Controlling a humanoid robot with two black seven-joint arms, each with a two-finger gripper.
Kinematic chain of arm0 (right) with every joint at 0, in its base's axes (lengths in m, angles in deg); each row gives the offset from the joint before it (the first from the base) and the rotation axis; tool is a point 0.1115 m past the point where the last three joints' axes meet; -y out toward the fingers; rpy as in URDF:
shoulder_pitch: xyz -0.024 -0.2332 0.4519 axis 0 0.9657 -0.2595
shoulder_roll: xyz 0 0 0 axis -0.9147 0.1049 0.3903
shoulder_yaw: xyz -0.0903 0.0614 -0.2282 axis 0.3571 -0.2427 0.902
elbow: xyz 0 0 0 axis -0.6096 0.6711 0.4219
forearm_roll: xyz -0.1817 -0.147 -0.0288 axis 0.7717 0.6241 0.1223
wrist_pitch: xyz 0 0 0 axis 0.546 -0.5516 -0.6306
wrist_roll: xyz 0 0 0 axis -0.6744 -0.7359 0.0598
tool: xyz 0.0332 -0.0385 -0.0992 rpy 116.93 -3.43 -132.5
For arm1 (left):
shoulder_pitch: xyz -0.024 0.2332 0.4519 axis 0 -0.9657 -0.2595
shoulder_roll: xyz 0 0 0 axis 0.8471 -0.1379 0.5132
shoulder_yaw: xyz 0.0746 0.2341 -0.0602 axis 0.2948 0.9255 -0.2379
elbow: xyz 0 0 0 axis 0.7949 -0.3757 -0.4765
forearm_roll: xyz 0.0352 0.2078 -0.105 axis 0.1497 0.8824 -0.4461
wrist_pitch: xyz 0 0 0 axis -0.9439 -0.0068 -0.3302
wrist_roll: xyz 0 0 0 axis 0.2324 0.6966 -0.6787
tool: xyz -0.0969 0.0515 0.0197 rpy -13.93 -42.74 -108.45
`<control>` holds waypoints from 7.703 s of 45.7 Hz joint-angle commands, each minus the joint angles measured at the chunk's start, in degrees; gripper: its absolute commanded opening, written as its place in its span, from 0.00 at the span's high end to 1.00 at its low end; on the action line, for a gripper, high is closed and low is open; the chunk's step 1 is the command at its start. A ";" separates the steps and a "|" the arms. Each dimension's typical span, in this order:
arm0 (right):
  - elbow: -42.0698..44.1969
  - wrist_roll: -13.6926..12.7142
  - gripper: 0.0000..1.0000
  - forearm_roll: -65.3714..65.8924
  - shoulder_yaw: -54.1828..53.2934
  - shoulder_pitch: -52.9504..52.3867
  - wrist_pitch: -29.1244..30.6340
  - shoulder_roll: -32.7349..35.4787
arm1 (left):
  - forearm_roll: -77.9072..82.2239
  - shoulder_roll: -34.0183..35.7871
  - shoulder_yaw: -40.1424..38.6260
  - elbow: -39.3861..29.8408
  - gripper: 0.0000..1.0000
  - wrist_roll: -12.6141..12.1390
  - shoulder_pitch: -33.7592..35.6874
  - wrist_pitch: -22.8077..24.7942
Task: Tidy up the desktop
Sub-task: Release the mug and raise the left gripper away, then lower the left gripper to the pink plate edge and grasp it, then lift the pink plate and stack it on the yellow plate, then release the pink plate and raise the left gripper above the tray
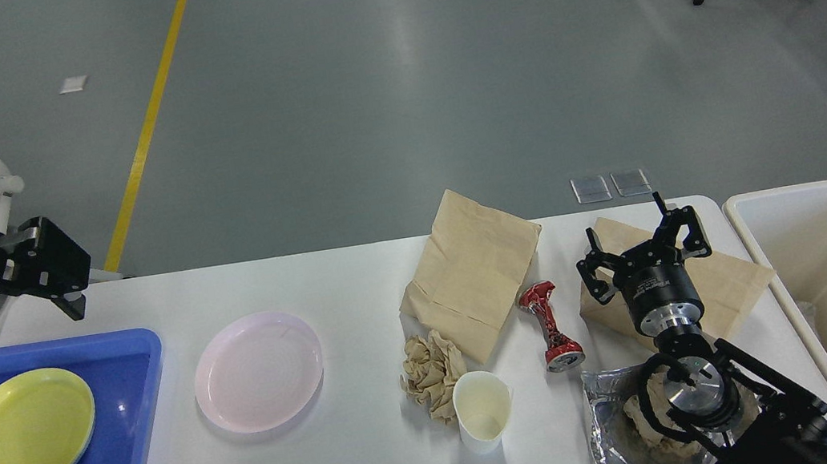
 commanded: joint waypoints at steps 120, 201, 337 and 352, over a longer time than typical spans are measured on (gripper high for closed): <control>0.00 0.00 0.00 0.00 0.00 0.00 0.00 0.00 | -32.73 -6.15 -27.73 33.12 0.15 -0.95 -77.31 -53.53; 0.00 0.00 0.00 0.00 0.00 0.00 0.00 0.00 | -38.53 -4.75 -29.32 33.56 1.00 -0.95 -78.81 -46.14; 0.00 0.00 0.00 0.00 0.00 0.00 0.00 0.00 | -3.73 23.03 -38.28 69.42 1.00 0.90 -94.98 -18.28; 0.00 0.00 0.00 0.00 -0.09 0.00 0.00 0.00 | -3.64 22.94 -38.81 69.24 0.46 0.45 -95.51 -21.26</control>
